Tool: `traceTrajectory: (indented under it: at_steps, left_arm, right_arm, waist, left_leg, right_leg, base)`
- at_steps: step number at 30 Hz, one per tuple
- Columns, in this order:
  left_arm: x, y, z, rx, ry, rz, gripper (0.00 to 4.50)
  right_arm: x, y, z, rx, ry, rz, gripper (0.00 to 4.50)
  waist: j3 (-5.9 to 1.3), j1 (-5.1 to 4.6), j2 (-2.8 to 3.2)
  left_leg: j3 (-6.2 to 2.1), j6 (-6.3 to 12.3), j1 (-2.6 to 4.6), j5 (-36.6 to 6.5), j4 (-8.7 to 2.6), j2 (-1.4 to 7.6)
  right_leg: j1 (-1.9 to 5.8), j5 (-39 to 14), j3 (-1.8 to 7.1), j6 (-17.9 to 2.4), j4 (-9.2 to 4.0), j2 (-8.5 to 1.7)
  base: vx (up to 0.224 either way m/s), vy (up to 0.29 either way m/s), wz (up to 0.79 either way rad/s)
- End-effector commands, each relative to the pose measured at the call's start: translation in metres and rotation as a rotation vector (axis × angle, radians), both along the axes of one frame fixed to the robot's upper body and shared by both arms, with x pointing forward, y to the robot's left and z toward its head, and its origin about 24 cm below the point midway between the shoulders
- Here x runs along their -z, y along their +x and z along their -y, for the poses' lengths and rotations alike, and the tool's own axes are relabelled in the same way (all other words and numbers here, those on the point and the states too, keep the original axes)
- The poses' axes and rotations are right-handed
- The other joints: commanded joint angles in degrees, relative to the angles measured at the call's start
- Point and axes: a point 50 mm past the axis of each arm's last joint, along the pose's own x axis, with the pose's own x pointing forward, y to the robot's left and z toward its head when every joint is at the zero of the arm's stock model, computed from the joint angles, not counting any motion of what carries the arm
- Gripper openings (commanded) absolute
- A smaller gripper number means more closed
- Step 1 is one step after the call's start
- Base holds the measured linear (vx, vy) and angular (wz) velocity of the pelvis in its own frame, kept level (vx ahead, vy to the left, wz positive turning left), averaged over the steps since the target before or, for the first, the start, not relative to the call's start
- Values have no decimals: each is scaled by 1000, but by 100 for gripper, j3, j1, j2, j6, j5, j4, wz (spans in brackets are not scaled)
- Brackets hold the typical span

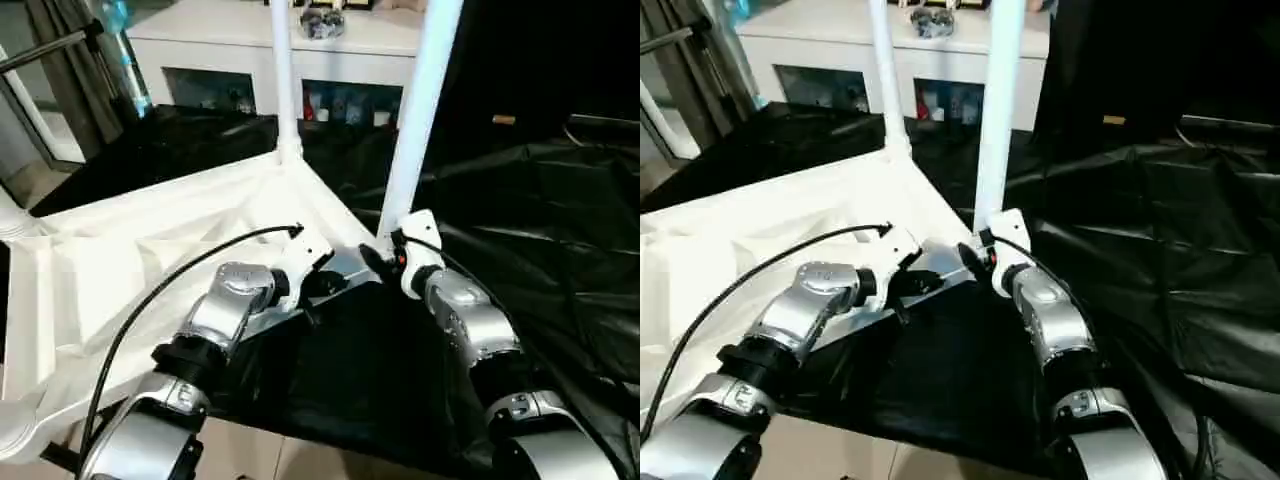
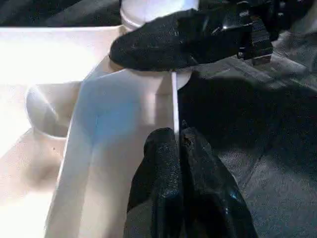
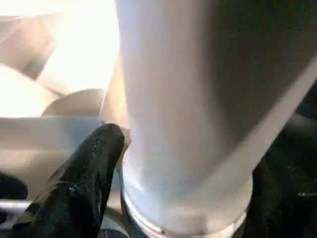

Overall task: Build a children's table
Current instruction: Rotate leg to tighten

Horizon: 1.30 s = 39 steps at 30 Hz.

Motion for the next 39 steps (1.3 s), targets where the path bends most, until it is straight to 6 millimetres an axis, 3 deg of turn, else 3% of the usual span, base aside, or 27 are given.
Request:
traceTrajectory:
  at_steps: [1,2,5,8,12,14,17,24,25,26,31,33,35,36,37,38,39]
  left_arm:
    - [-9,-7,17,149,-39,33,0]
    - [-9,-8,16,162,-38,30,0]
    - [-9,-15,7,250,-32,13,0]
    - [-10,-19,-3,321,-22,-6,0]
    - [-10,-22,-13,369,0,-25,0]
    - [-10,-24,-18,383,9,-35,0]
    - [-10,-26,-26,409,20,-52,0]
    - [-9,-26,-26,411,21,-55,0]
    - [-8,-26,-26,407,19,-55,0]
    - [-7,-26,-25,398,16,-53,0]
    - [-3,-25,-20,337,-3,-48,0]
    - [-2,-21,-14,278,-11,-29,0]
    - [0,-15,-6,195,-1,-17,0]
    - [0,-15,-6,195,-1,-17,0]
    - [0,-12,-1,153,0,-14,0]
    - [-1,-6,8,71,-16,-12,0]
    - [-1,-6,8,71,-16,-12,0]
  right_arm:
    - [7,-15,-30,-232,1,-33,377]
    - [6,-16,-28,-262,0,-24,377]
    - [-2,-28,-20,-451,23,-8,377]
    - [-6,-41,-9,-609,31,-25,377]
    - [-9,-53,1,-744,34,-58,377]
    - [-8,-56,5,-785,26,-77,377]
    - [-10,-60,10,-835,16,-107,364]
    - [-11,-63,9,-862,25,-124,304]
    - [-10,-63,8,-858,32,-126,297]
    - [-9,-64,7,-855,40,-130,293]
    - [-1,-68,3,-803,46,-146,273]
    - [6,-62,0,-682,52,-143,270]
    - [16,-49,-4,-482,31,-148,269]
    - [16,-49,-4,-482,31,-148,269]
    - [19,-43,-5,-387,28,-154,269]
    - [23,-34,-10,-252,44,-168,268]
    - [23,-34,-10,-252,44,-168,268]
  waist:
    - [-352,26,-17]
    - [-357,33,-30]
    - [-365,74,-34]
    - [-357,152,-41]
    - [-328,210,-52]
    - [-315,208,-50]
    - [-308,212,-59]
    - [-343,235,-40]
    - [-340,234,-31]
    - [-344,239,-61]
    - [-321,270,-48]
    - [-296,264,-78]
    - [-252,210,-64]
    - [-252,210,-64]
    - [-236,163,-109]
    - [-212,88,-84]
    - [-206,67,-85]
  left_leg:
    - [-110,146,31,-1376,-419,192]
    - [-82,312,29,-1126,-385,188]
    - [-65,555,13,-862,-354,190]
    - [-57,656,23,-789,-354,228]
    - [-54,555,40,-1051,-376,243]
    - [-61,391,54,-1233,-395,244]
    - [-65,314,56,-1300,-408,242]
    - [-63,345,53,-1018,-378,234]
    - [-62,350,50,-1006,-377,233]
    - [-59,368,50,-978,-371,230]
    - [-64,302,64,-1140,-392,235]
    - [-68,231,71,-1331,-417,235]
    - [-100,3,98,-1708,-458,215]
    - [-100,3,98,-1708,-458,215]
    - [-127,-99,113,-1953,-474,197]
    - [-157,-202,159,-2237,-492,196]
    - [-168,-232,167,-2326,-489,191]
  right_leg:
    - [255,-1056,225,-1205,-398,-290]
    - [264,-540,225,-1384,-349,-275]
    - [300,-178,217,-1518,-307,-278]
    - [309,-116,202,-1567,-282,-266]
    - [281,-607,206,-1546,-318,-279]
    - [266,-1001,217,-1465,-354,-289]
    - [266,-1203,228,-1381,-371,-288]
    - [269,-694,222,-1492,-315,-280]
    - [270,-668,221,-1502,-313,-278]
    - [277,-645,220,-1510,-307,-279]
    - [264,-1025,222,-1401,-360,-290]
    - [253,-1388,226,-1308,-396,-292]
    - [207,-2161,228,-1117,-472,-318]
    - [207,-2161,228,-1117,-472,-318]
    - [209,-2668,203,-937,-521,-320]
    - [163,-3107,197,-776,-568,-322]
    - [157,-3232,187,-730,-587,-325]
  base:
    - [0,0,0]
    - [0,0,0]
    - [0,0,0]
    - [0,0,0]
    - [0,0,0]
    - [0,0,0]
    - [0,0,0]
    - [0,0,0]
    - [0,0,0]
    - [0,0,0]
    - [0,0,0]
    - [0,0,0]
    - [0,0,0]
    - [0,0,0]
    - [0,0,0]
    - [0,0,0]
    - [0,0,0]
